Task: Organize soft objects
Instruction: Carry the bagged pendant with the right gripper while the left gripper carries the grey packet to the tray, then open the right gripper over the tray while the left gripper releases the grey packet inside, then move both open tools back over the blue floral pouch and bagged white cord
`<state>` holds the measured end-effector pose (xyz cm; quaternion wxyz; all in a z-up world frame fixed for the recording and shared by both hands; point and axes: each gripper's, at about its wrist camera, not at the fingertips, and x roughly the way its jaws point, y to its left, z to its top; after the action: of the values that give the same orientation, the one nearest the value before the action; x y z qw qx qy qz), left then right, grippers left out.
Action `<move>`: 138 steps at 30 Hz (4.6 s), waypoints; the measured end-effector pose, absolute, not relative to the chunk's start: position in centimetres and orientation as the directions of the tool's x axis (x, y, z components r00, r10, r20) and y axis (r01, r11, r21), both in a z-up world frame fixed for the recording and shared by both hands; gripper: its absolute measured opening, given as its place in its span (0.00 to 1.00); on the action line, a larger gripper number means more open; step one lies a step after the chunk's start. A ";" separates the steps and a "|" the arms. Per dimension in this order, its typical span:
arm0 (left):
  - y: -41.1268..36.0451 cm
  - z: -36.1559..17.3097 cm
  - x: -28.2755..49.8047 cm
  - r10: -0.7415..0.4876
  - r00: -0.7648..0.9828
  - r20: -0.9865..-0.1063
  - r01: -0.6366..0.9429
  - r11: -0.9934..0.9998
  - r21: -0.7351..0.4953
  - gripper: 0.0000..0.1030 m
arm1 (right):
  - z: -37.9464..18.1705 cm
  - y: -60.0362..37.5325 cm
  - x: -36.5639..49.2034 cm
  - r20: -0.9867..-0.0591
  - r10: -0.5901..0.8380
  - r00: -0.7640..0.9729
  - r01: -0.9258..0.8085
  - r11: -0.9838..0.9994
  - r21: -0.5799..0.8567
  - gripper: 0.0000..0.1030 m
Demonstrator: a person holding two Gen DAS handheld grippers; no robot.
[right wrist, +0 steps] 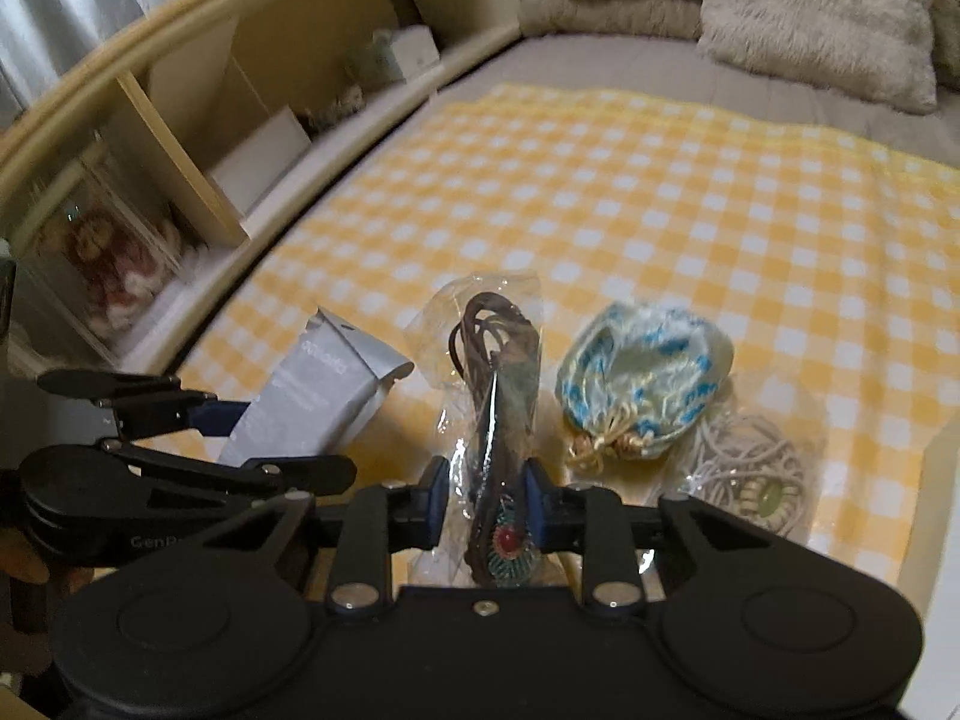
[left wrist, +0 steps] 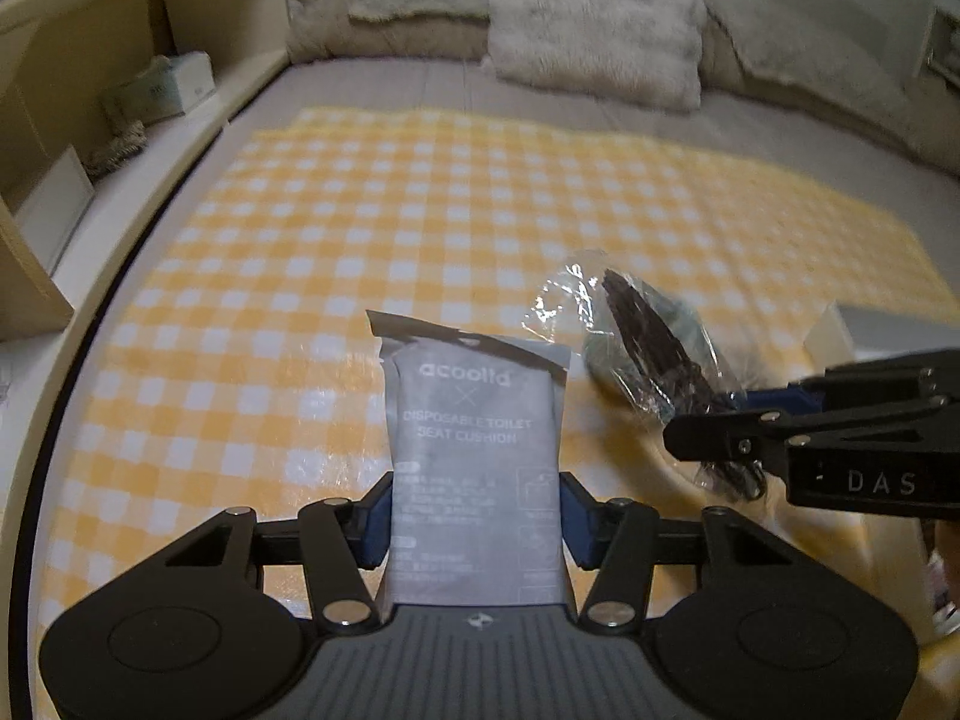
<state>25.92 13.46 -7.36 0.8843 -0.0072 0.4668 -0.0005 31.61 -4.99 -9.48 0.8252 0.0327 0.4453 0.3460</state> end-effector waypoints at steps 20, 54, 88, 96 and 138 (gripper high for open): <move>6.3 -0.4 24.8 -0.101 0.754 -0.648 -0.015 0.985 -0.172 0.53 | -1.0 -16.9 28.6 -0.515 0.603 0.609 -0.455 0.798 0.395 0.26; -12.5 -8.9 32.4 -0.431 0.553 -0.713 0.150 0.894 -0.423 0.54 | -4.6 -33.4 28.8 -0.683 0.354 0.639 -0.057 0.907 0.417 0.27; -12.6 -9.2 32.0 -0.314 0.528 -0.789 0.157 0.949 -0.273 0.77 | -8.2 -34.8 29.7 -0.810 0.232 0.538 0.060 0.948 0.311 0.59; -11.9 -6.9 29.7 -0.291 0.568 -0.770 0.175 0.957 -0.233 0.83 | -6.0 -35.6 27.6 -0.776 0.199 0.598 0.029 0.963 0.269 0.62; -5.7 -2.1 22.5 -0.166 0.703 -0.692 0.140 0.986 -0.095 1.00 | -1.1 -33.1 18.8 -0.653 0.133 0.746 -0.051 0.988 0.143 1.00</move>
<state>22.52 -5.72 -2.14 0.9225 -0.0178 0.3765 -0.0830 18.75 -33.07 -1.12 0.9325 0.0582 0.3530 0.0494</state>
